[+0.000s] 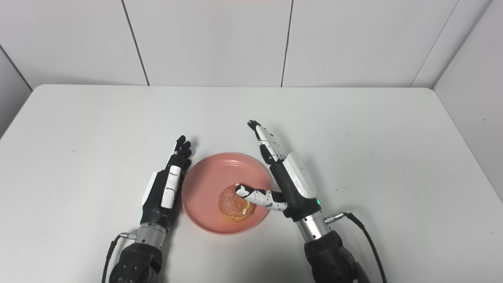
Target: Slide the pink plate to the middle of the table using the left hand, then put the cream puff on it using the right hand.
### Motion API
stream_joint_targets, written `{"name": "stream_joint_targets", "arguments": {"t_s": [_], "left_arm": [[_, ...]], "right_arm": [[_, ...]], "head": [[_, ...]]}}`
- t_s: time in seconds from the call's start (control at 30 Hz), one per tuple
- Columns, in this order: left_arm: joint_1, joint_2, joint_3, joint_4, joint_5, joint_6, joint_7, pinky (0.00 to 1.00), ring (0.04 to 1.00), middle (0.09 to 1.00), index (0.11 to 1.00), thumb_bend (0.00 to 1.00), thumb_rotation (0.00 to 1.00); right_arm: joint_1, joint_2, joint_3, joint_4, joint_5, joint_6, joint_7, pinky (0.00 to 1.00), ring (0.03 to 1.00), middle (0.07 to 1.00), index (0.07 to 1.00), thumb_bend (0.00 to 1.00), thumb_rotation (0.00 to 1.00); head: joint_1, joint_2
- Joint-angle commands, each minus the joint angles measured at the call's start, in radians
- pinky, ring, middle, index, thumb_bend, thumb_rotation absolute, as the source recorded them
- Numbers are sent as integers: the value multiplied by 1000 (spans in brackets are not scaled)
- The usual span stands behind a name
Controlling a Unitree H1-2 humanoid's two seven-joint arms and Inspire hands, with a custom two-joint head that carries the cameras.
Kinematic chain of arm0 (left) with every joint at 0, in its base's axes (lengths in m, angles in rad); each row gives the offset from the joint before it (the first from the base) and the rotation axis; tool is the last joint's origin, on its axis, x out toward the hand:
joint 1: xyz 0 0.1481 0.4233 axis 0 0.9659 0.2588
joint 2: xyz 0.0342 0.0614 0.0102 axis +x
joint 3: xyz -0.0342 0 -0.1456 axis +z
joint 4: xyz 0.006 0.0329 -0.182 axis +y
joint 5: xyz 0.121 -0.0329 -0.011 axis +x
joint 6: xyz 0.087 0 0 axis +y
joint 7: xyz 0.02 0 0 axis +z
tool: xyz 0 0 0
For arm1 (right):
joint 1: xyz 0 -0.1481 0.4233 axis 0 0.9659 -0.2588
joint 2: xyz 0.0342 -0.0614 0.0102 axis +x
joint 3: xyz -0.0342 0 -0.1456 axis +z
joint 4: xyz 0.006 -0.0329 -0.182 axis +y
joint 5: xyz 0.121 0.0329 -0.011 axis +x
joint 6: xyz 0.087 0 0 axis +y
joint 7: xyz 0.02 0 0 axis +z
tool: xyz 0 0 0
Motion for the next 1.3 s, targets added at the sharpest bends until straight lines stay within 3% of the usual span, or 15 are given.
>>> {"name": "stream_joint_targets", "arguments": {"t_s": [0.0,0.17,0.37,0.53,0.63,0.8,1.27], "left_arm": [[-16,-8,3,-19,6,4,8,1000,1000,1000,1000,727,1000],[-22,-14,18,-9,-13,-10,15,1000,1000,1000,1000,769,1000],[-23,-8,27,0,-2,-16,21,1000,1000,1000,1000,779,1000],[-29,-6,34,20,23,-43,41,1000,1000,1000,1000,770,1000],[-32,-6,38,28,39,-54,55,1000,1000,1000,1000,763,1000],[-35,0,39,33,49,-64,56,1000,1000,1000,1000,774,1000],[-42,1,42,39,80,-69,65,1000,1000,1000,1000,768,1000]], "right_arm": [[-11,10,-20,-37,88,32,28,1000,1000,1000,1000,752,1000],[0,51,-66,-53,214,124,38,1000,1000,1000,1000,736,1000],[2,114,-123,-38,286,164,9,1000,998,999,994,674,956],[7,122,-123,-37,309,176,30,1000,1000,1000,1000,639,969],[17,129,-120,-58,318,241,32,1000,1000,1000,1000,684,970],[20,119,-101,-78,306,312,47,1000,1000,1000,1000,673,960],[28,155,-117,-45,357,346,45,1000,1000,1000,1000,689,941]], "head": [[0,1],[1,2],[1,4],[1,7],[0,4],[-1,6],[-3,5]]}}
